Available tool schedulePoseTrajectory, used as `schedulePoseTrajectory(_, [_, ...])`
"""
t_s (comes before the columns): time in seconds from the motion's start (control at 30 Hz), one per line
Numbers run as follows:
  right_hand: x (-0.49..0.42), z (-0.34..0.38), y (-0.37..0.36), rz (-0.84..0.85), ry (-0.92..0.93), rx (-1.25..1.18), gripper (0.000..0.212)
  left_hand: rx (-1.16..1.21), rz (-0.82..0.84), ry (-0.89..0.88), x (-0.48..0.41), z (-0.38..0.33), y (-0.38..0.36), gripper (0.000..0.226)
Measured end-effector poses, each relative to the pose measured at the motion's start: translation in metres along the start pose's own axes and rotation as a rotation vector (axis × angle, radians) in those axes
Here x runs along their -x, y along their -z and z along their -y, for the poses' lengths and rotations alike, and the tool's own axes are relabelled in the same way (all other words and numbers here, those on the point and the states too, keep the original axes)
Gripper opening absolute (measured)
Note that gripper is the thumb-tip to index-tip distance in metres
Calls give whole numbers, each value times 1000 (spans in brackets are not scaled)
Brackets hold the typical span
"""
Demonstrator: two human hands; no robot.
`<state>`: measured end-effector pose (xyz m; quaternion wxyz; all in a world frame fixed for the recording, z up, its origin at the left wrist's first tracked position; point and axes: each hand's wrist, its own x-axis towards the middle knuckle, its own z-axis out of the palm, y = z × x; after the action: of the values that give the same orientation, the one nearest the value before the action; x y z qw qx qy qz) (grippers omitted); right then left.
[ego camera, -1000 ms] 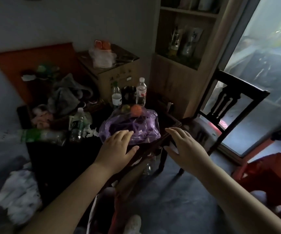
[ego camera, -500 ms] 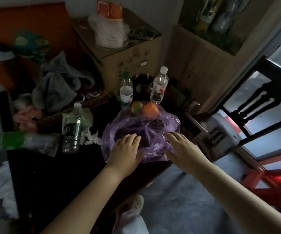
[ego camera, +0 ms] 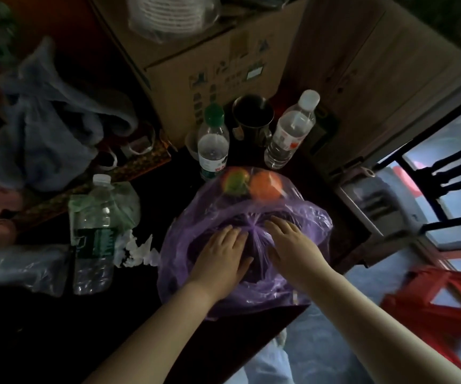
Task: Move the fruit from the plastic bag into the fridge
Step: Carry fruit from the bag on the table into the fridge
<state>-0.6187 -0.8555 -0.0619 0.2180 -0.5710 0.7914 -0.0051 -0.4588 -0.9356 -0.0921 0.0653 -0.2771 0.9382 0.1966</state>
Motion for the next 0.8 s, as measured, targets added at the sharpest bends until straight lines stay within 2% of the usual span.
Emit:
schedulePoseTrajectory(0.2, [-18,-4,-9,58,-11,2,60,-34,39,30,-20,4,-9,63])
schedulePoseTrajectory(0.57, [-37,-15,11,48,34,-5,74,-163,-70,53,-51,15,16,69])
schedulePoseTrajectory(0.8, [-63,-24,36,33,19,-68,71,-228,-125,61,-88,20,43,70])
